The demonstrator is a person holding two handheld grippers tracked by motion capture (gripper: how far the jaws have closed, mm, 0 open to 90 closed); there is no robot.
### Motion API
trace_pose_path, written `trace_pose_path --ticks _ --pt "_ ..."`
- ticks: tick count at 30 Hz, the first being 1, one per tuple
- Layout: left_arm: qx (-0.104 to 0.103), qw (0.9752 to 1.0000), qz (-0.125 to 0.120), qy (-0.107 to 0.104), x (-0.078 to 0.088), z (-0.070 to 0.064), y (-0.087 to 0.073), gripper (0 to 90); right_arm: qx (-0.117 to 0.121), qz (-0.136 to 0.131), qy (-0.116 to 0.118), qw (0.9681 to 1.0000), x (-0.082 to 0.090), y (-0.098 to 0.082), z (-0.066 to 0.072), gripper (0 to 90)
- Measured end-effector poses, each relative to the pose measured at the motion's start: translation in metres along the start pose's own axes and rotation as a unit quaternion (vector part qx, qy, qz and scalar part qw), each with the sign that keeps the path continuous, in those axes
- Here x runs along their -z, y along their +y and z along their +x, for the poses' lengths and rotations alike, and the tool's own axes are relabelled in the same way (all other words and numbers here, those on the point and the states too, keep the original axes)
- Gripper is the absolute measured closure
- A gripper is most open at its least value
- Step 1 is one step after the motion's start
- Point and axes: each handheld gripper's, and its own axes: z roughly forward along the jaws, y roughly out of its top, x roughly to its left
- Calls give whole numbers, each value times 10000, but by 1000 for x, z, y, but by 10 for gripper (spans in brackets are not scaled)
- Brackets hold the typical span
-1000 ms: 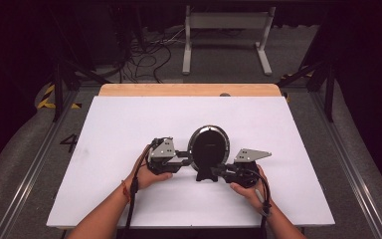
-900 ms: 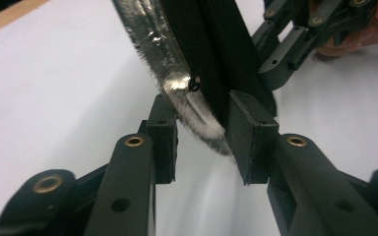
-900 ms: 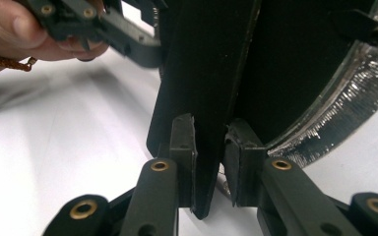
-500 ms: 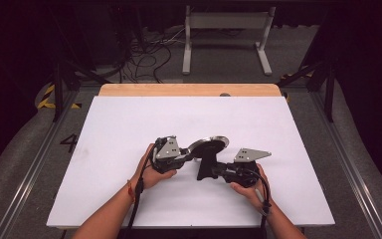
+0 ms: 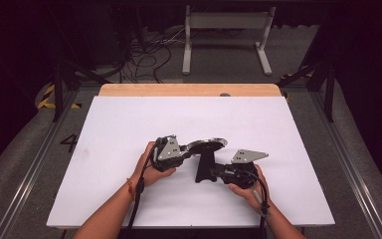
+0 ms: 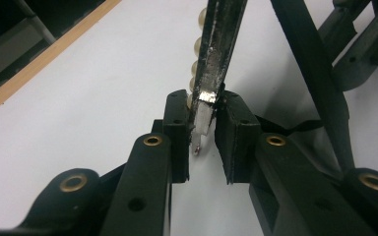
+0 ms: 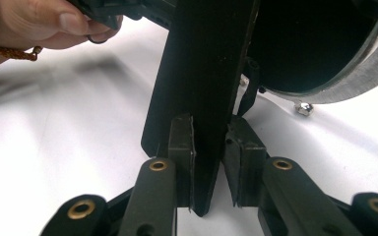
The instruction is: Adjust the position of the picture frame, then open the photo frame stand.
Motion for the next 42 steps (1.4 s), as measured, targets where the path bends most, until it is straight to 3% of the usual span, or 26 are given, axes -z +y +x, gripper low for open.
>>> trace_pose_path --ticks 11,19,26,34,37,42 --pt "60 9999 -87 -19 -5 8 -2 731 35 -16 -117 9999 -4 1 4 760" --pt "71 9999 -73 117 -9 8 -1 716 -26 -42 -224 9997 -4 0 5 758" --pt "-49 9996 -56 255 -12 9 -1 708 -36 -51 -315 9995 -6 0 6 756" --pt "-2 9995 -84 300 -14 9 -2 704 13 6 -460 9989 -5 0 10 761" --pt "154 9995 -119 253 -14 9 -3 701 -2 -1 -496 9988 -4 -1 10 767" --pt "201 9994 -144 253 -10 11 -3 678 79 48 -527 9986 -4 -1 11 771"
